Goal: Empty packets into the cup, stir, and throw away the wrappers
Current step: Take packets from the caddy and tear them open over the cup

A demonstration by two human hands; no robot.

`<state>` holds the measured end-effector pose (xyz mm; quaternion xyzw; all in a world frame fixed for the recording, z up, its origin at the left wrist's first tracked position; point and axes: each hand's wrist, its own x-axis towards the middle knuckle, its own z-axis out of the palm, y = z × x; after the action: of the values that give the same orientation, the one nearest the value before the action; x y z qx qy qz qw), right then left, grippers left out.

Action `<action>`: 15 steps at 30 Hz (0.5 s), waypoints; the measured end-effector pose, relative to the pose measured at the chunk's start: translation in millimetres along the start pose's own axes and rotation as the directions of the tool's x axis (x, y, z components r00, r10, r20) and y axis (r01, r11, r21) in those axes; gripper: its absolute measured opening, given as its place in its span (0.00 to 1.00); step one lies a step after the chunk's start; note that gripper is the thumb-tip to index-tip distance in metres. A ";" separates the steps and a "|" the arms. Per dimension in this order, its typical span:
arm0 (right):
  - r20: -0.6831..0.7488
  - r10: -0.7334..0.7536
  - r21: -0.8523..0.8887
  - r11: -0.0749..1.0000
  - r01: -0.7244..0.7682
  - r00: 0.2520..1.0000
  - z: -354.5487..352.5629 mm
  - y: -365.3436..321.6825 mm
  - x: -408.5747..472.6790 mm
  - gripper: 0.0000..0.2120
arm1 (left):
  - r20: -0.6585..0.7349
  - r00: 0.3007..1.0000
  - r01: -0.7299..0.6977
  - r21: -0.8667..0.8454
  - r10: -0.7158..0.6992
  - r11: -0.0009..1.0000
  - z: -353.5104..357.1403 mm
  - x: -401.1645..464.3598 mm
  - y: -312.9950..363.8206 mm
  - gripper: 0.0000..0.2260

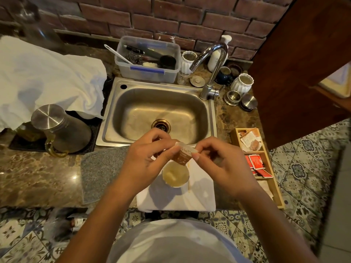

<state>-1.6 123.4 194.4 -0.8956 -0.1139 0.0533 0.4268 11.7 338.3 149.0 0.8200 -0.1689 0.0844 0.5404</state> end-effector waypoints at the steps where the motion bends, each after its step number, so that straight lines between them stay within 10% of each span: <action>1: -0.004 -0.032 -0.138 0.990 0.031 0.999 1.4 1.8 -0.1 0.01 | -0.010 1.000 -0.017 0.007 0.017 1.000 2.5 -0.2 1.3 0.06; 4: 0.008 -0.089 -0.310 0.947 0.087 0.996 4.9 3.6 -0.6 0.01 | -0.030 0.999 -0.036 0.027 0.037 0.999 10.9 -2.6 4.5 0.08; 9: 0.032 -0.023 -0.001 1.000 0.023 0.999 -0.6 3.2 -4.6 0.02 | -0.038 0.999 -0.019 0.040 0.021 0.999 16.9 -6.3 -0.3 0.07; 15: 0.104 0.028 0.022 0.999 -0.031 0.994 -2.8 7.2 -6.2 0.02 | 0.091 0.974 0.224 -0.312 -0.205 0.923 23.0 -11.2 2.0 0.11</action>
<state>-5.9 115.4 190.6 -0.8880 -0.1220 0.1076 0.4301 -0.4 318.6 137.9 0.7368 -0.1048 -0.0271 0.6674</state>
